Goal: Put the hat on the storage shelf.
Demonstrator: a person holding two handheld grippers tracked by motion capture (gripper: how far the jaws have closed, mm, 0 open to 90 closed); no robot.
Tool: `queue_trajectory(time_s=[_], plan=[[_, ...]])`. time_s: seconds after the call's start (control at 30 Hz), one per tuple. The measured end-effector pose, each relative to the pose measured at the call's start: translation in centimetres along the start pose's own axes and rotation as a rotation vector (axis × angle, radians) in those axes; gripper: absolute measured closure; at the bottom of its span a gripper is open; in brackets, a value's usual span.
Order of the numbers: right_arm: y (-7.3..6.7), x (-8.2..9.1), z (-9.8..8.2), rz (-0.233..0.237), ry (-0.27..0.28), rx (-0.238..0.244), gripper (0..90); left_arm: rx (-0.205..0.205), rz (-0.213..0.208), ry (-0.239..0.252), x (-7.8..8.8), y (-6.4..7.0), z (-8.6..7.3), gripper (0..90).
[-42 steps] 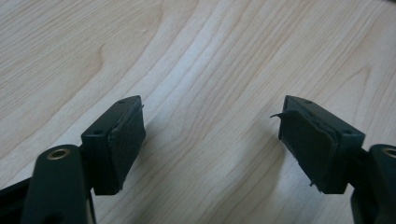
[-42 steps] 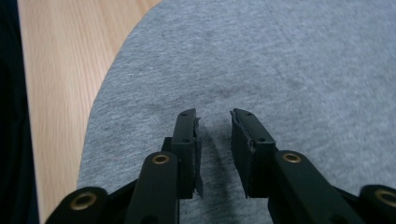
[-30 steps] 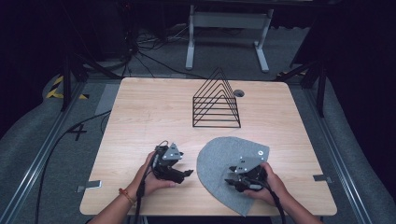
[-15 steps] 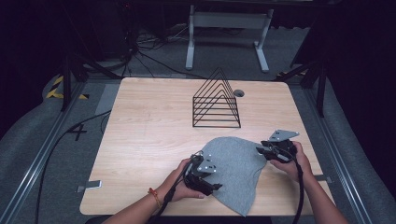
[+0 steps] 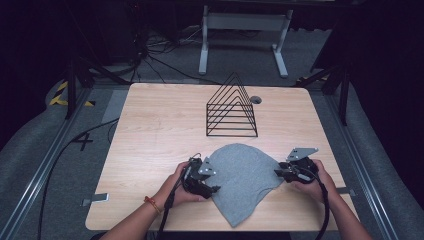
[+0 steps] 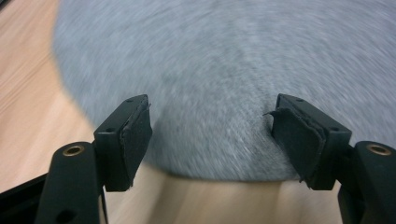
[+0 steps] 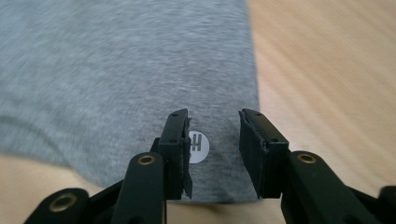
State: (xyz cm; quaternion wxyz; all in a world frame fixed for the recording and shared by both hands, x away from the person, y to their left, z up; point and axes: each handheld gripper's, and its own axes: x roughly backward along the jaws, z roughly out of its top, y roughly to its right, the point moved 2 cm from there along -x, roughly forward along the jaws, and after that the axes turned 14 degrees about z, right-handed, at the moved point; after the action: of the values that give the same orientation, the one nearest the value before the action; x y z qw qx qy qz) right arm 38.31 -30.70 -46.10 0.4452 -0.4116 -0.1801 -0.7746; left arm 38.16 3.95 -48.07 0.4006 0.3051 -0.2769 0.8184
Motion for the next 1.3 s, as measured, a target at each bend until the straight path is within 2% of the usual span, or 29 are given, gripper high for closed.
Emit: queue_trajectory(time_s=[0.17, 0.23, 0.33, 0.37, 0.47, 0.6, 0.67, 0.73, 0.83, 0.9, 1.0, 1.03, 1.13, 1.23, 1.3], plan=[[-2.2, -0.3, 0.5, 0.034, -0.053, 0.041, 63.7, -0.001, 0.049, -0.008, 0.2, -1.4, -0.5, 25.9], [-2.8, -0.5, 0.7, 0.049, -0.065, 0.048, 63.6, 0.012, 0.052, -0.017, 0.2, -2.0, -0.7, 25.9], [-3.4, -0.6, 0.9, 0.083, -0.082, 0.016, 62.5, 0.041, 0.056, -0.025, 0.2, -3.3, -1.1, 25.8], [-3.7, -0.7, 0.9, 0.106, -0.085, 0.012, 62.0, 0.067, 0.055, -0.026, 0.2, -3.8, -1.3, 25.6], [-4.6, -1.0, 1.3, 0.124, -0.1, 0.028, 61.6, 0.113, 0.045, -0.022, 0.0, -4.7, -1.8, 24.4], [-5.9, -1.6, 1.8, 0.147, -0.12, 0.06, 61.3, 0.117, 0.074, -0.047, 0.1, -5.4, -1.8, 23.6], [-6.4, -1.8, 2.1, 0.163, -0.124, 0.068, 59.5, 0.136, 0.078, -0.062, 0.1, -5.9, -1.9, 23.5], [-6.9, -2.0, 2.2, 0.188, -0.135, 0.077, 54.9, 0.15, 0.083, -0.051, -0.1, -6.4, -2.1, 23.5], [-7.3, -2.1, 2.7, 0.166, -0.121, 0.109, 52.1, 0.17, 0.071, -0.062, 0.0, -6.6, -2.2, 23.4], [-7.0, -1.6, 3.2, 0.154, -0.063, 0.127, 48.4, 0.171, 0.074, -0.055, -0.1, -6.6, -2.2, 23.5], [-5.4, -1.1, 4.2, 0.096, 0.025, 0.095, 45.0, 0.172, 0.076, -0.052, -0.1, -6.6, -2.2, 23.1], [-4.7, -1.1, 4.5, 0.072, 0.043, 0.098, 44.5, 0.173, 0.076, -0.052, -0.1, -6.6, -2.2, 23.0], [-2.2, -1.9, 4.9, 0.016, 0.056, 0.075, 41.0, 0.17, 0.078, -0.051, -0.1, -6.6, -2.2, 22.8], [-0.3, -3.1, 4.8, 0.038, 0.053, 0.017, 37.5, 0.172, 0.084, -0.047, -0.2, -6.6, -2.2, 22.6], [0.4, -3.7, 5.0, 0.037, 0.052, 0.006, 36.0, 0.174, 0.082, -0.051, -0.1, -6.5, -2.2, 22.6]])
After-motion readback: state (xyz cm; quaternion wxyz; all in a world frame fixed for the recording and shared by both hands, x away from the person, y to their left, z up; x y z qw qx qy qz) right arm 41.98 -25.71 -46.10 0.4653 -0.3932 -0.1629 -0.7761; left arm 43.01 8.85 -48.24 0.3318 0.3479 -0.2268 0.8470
